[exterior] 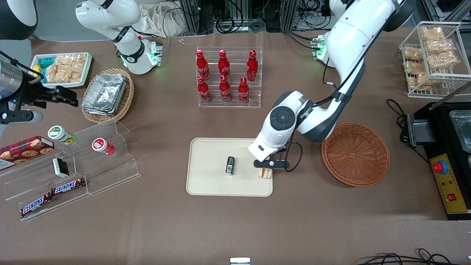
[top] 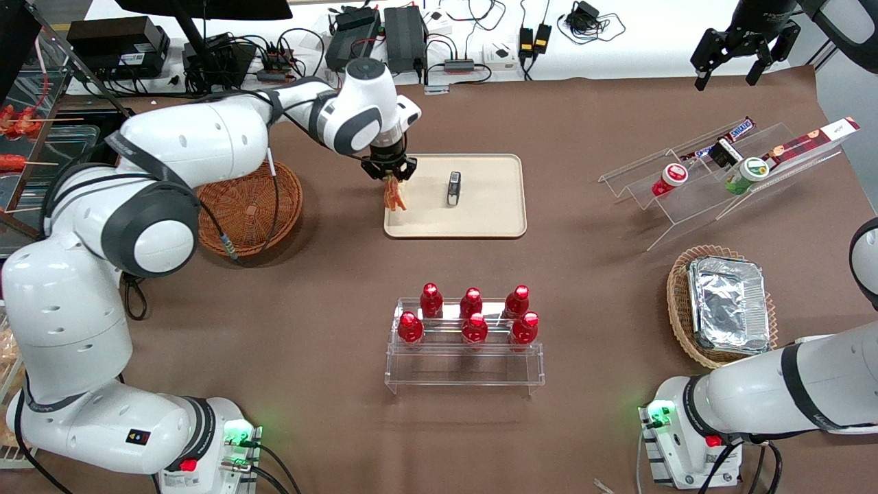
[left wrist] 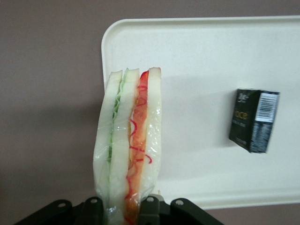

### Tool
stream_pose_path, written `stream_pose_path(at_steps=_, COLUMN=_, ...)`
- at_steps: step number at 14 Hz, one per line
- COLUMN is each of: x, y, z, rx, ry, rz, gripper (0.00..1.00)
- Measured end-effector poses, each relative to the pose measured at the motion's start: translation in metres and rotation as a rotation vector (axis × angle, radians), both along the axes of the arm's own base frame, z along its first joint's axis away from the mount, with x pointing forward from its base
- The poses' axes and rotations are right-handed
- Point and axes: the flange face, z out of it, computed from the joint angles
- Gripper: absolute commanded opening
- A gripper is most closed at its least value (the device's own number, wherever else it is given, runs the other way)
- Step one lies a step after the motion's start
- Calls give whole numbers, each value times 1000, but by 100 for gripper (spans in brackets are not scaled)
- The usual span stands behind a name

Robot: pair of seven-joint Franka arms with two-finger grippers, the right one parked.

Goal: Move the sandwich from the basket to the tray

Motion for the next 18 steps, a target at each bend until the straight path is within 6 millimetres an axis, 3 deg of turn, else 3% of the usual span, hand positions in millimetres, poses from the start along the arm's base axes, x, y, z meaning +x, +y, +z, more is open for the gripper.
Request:
stream_pose_path(at_steps=2, x=3, y=1, z=-26, rx=1, ry=-4, rz=-7, gripper=99)
stream_pose_path(at_steps=5, x=6, y=0, z=-41, rx=-17, ry=-8, rz=26, gripper=100)
stream_pose_path(at_steps=7, x=7, y=0, z=-39, rx=-19, ry=-10, rz=43, gripper=100)
stream_pose_path(at_steps=9, x=12, y=1, z=-22, rx=-12, ry=-15, rz=105, gripper=100)
stream_pose_path(at_steps=11, x=17, y=7, z=17, rx=19, ry=-22, rz=176, gripper=100)
stream_pose_path(at_steps=13, x=23, y=31, z=66, rx=71, ry=-28, rz=225, gripper=100)
stream_pose_path(at_steps=16, x=29, y=81, z=134, rx=96, ry=0, rz=227, gripper=100)
stream_pose_path(at_steps=18, x=30, y=133, z=177, rx=86, ry=81, rz=156, gripper=100)
